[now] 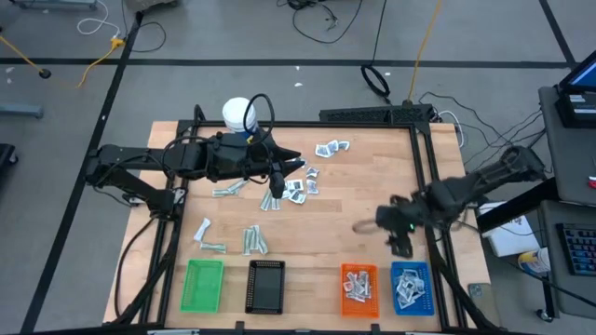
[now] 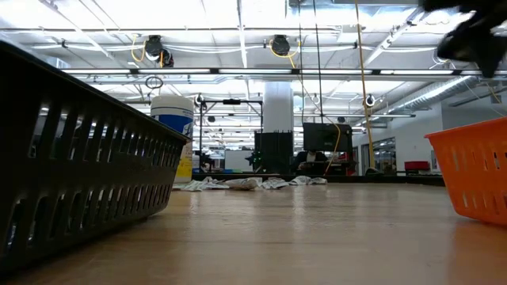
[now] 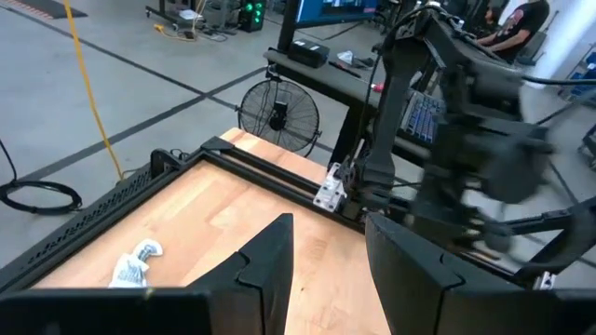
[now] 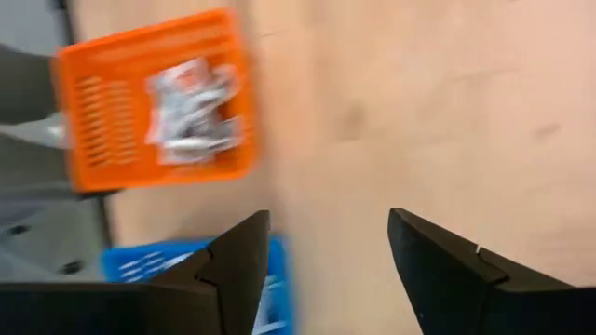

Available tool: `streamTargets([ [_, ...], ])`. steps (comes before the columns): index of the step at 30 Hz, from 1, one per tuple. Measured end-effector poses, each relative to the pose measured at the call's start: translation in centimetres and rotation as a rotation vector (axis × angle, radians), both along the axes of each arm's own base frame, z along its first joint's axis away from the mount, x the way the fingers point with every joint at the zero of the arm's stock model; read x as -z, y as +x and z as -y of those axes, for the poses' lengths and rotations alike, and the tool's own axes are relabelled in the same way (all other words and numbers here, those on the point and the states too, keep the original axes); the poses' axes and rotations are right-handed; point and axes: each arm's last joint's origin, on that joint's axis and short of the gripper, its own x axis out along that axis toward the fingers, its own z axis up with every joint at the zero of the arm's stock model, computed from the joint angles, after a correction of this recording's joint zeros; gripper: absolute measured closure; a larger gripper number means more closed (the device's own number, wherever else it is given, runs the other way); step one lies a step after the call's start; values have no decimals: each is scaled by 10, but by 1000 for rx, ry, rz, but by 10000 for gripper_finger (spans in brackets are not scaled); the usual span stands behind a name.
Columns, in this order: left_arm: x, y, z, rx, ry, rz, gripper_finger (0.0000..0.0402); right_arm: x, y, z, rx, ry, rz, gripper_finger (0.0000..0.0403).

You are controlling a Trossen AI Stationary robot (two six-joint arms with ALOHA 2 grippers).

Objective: Pick & Place First Aid Supplies
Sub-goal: Put the towelette pack into the black bin

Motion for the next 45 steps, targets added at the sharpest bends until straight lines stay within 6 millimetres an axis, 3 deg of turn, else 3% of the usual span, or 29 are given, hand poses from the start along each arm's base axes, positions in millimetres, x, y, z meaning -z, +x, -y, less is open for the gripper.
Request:
streamTargets([
  [7, 2, -1, 0, -6, -24, -15, 261, 1, 13, 69, 115, -100, 34, 191],
  [14, 7, -2, -1, -15, -47, -61, 261, 2, 1, 132, 333, -172, 1, 191],
  [20, 7, -2, -1, -16, -46, -67, 261, 3, -19, 167, 455, -229, -69, 191],
  [24, 7, -2, -1, -15, -52, -67, 261, 7, -21, 182, 476, -229, -81, 191],
  [34, 8, -1, -13, 99, -119, -67, 261, 31, 28, 241, 411, -237, -134, 191],
  [45, 8, -3, -36, 124, -129, -69, 261, 12, 102, 323, 383, -313, -49, 190],
])
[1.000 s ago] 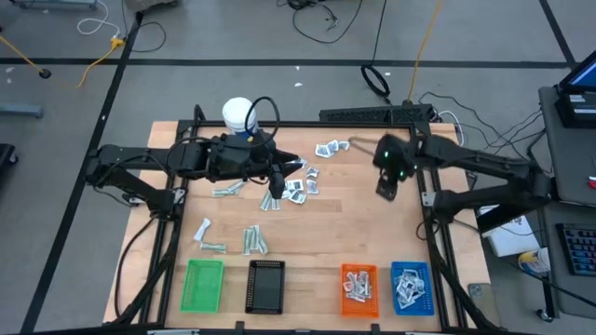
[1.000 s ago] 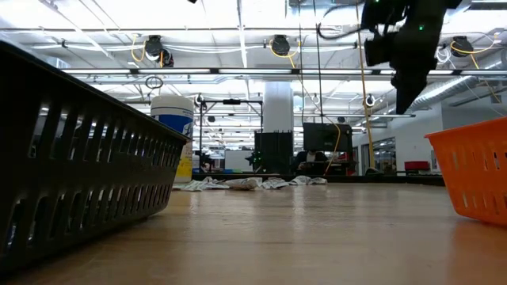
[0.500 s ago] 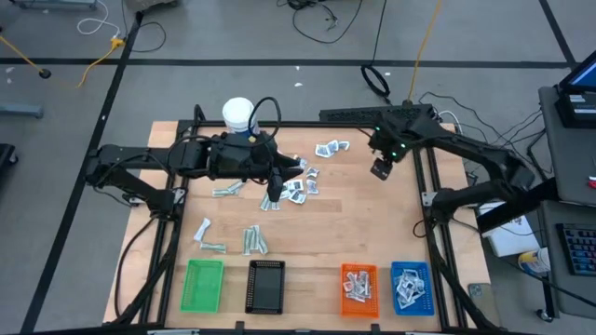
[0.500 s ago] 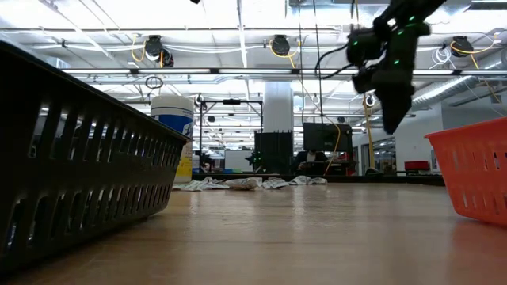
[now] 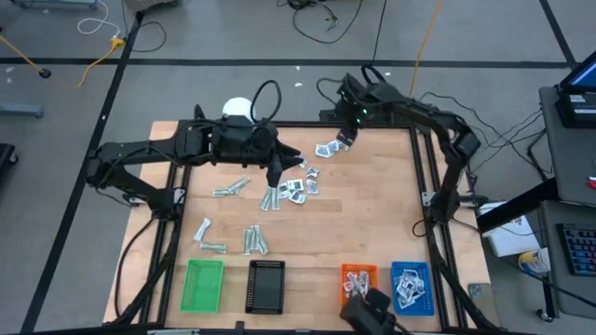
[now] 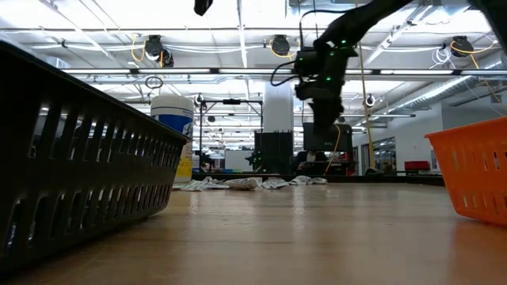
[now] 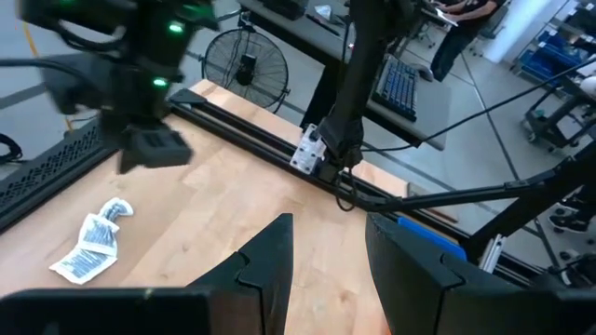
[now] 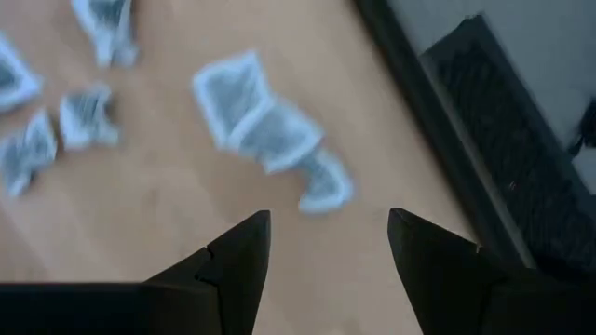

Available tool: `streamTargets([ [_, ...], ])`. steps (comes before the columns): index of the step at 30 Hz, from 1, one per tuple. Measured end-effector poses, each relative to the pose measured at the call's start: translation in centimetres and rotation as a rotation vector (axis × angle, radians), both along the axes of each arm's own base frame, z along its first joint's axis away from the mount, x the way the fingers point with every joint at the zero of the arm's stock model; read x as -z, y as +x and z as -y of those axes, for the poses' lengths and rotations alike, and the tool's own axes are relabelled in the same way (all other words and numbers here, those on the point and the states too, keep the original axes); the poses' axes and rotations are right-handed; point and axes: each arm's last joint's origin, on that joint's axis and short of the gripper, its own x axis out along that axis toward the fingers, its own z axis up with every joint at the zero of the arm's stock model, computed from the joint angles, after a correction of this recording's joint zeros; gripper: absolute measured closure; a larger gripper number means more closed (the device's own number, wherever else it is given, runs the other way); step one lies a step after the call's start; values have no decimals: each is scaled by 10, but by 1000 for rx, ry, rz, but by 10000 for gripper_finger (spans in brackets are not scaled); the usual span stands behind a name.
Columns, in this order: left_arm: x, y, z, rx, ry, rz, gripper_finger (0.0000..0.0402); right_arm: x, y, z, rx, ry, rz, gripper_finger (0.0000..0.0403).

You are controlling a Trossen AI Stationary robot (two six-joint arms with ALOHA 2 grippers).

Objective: Pick & Place First Aid Supplies
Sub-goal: Put the towelette pack into the black bin

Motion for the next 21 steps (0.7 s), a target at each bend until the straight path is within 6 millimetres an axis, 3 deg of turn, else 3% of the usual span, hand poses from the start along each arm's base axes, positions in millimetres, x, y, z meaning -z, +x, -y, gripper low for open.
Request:
streamTargets([
  [5, 0, 0, 0, 5, 3, 0, 261, 6, 8, 18, 19, 2, -1, 190],
  [13, 0, 0, 2, 45, -17, -4, 261, 52, 12, 21, -12, 64, -77, 190],
  [21, 2, -1, 2, 41, -28, -25, 261, 98, 3, 11, -39, 98, -86, 191],
])
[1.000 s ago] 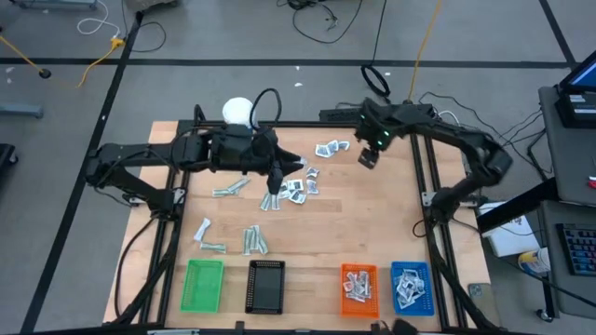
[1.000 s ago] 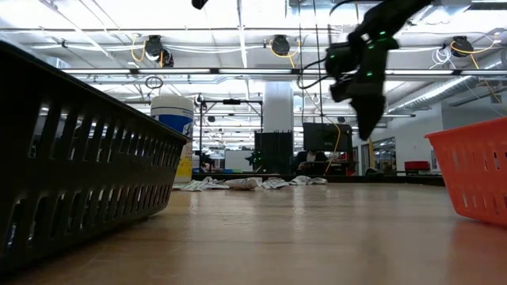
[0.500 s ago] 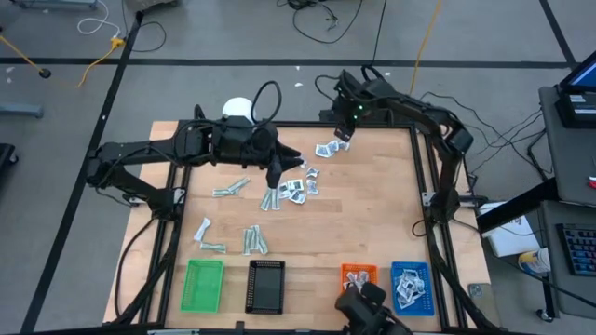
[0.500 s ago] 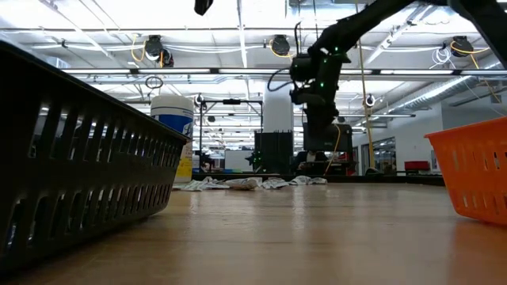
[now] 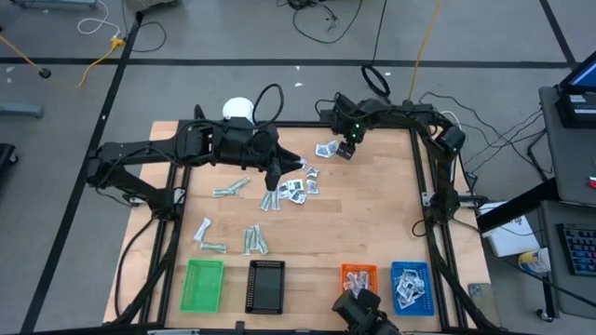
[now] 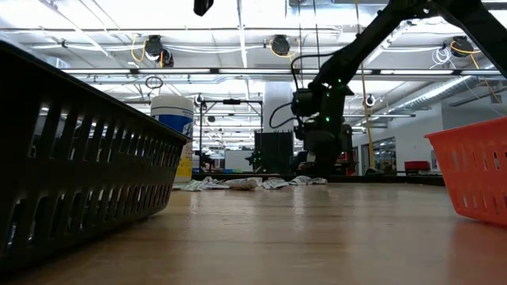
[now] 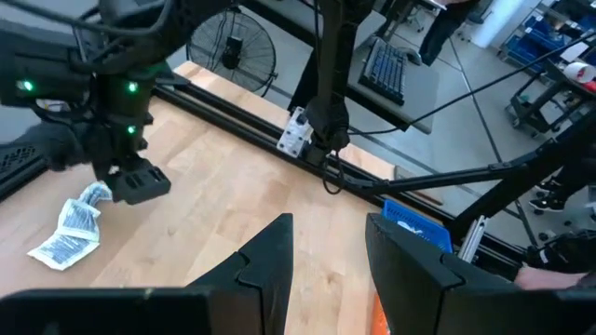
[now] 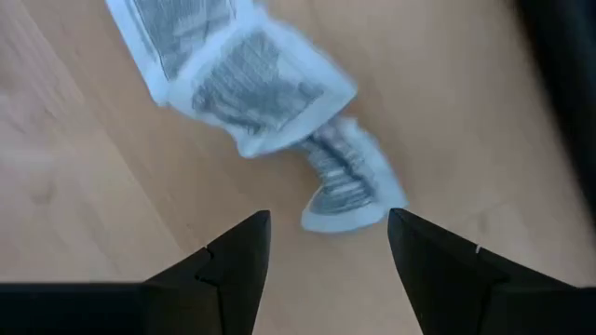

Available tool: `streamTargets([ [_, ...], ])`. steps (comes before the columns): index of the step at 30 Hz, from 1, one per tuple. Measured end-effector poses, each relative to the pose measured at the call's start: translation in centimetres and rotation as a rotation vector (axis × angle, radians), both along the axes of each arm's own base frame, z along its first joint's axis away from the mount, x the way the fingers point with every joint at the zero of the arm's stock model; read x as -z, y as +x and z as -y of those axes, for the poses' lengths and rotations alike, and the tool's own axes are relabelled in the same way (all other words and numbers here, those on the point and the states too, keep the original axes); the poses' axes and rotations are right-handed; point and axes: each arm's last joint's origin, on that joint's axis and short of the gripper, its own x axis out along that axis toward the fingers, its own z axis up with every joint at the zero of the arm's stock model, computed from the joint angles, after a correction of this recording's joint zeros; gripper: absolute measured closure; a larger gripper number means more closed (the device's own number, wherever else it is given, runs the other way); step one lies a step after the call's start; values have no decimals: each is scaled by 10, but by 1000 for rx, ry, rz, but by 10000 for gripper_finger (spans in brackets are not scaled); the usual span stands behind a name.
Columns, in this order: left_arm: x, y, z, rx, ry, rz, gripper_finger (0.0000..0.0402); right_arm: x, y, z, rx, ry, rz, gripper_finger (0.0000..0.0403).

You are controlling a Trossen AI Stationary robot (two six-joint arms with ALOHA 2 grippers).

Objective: Pick & Place First Aid Supplies
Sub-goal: Put the towelette pack into the black bin

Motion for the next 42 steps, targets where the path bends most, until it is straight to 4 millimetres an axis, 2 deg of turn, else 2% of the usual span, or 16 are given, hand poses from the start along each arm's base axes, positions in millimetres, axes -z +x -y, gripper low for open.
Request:
streamTargets([
  [6, 0, 0, 0, -3, -10, -1, 261, 4, 3, 1, -27, -44, 38, 212],
  [16, 5, -2, 0, -5, -20, -55, 261, 3, 5, 3, -49, -83, 43, 290],
  [25, 5, -2, 0, -6, -23, -53, 261, 4, 5, 2, -70, -86, 28, 343],
  [29, 5, -2, 0, -6, -23, -53, 261, 4, 5, 1, -69, -85, 28, 389],
  [33, 5, -2, 0, -6, -23, -53, 261, -6, 3, -2, -53, -88, 37, 399],
  [42, 5, -2, 0, -5, -20, -52, 261, -45, -12, -17, -29, -84, 42, 402],
])
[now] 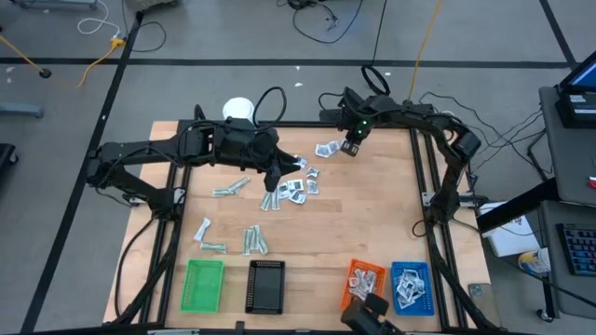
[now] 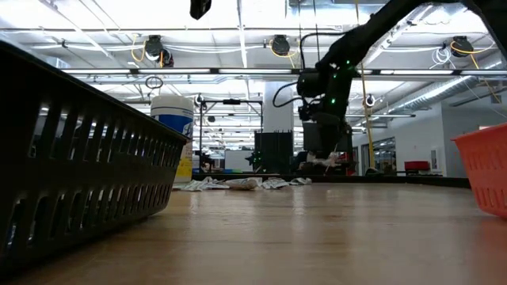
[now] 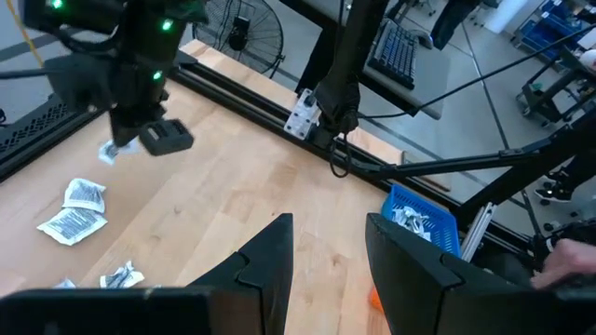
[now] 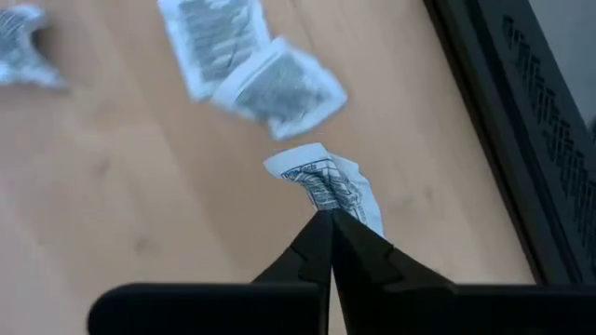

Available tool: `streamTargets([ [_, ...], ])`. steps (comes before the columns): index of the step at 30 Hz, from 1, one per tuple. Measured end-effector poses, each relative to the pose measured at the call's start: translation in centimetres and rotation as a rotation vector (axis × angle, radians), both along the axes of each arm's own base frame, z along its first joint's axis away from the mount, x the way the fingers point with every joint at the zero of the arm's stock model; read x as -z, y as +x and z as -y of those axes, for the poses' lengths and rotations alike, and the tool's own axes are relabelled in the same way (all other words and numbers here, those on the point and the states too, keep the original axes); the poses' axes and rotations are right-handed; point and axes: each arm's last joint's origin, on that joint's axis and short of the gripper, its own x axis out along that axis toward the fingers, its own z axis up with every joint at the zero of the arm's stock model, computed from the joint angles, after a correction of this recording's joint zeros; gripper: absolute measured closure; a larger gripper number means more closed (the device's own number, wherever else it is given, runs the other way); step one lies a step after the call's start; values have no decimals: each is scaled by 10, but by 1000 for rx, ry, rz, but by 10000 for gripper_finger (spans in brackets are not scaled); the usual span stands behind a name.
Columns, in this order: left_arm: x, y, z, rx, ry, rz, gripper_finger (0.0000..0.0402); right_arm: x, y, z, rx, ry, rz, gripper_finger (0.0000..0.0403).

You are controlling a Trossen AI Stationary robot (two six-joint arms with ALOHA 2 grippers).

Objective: Pick & Place First Aid Supplies
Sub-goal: Put the towelette pack into the black bin

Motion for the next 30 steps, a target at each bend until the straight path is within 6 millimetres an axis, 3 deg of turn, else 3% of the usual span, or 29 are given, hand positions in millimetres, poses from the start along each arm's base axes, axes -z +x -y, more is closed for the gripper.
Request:
streamTargets([
  [13, 0, 0, 0, 2, 4, 1, 261, -75, -30, -56, 68, 5, 25, 403],
  [17, -1, 0, 0, 7, 18, 11, 261, -97, -26, -77, 52, 90, 227, 403],
  [21, -3, 1, 0, 13, 37, 30, 261, -122, -20, -97, 19, 71, 411, 403],
  [30, -10, 4, -1, 38, 123, 105, 261, -176, -7, -144, -193, 202, 870, 403],
])
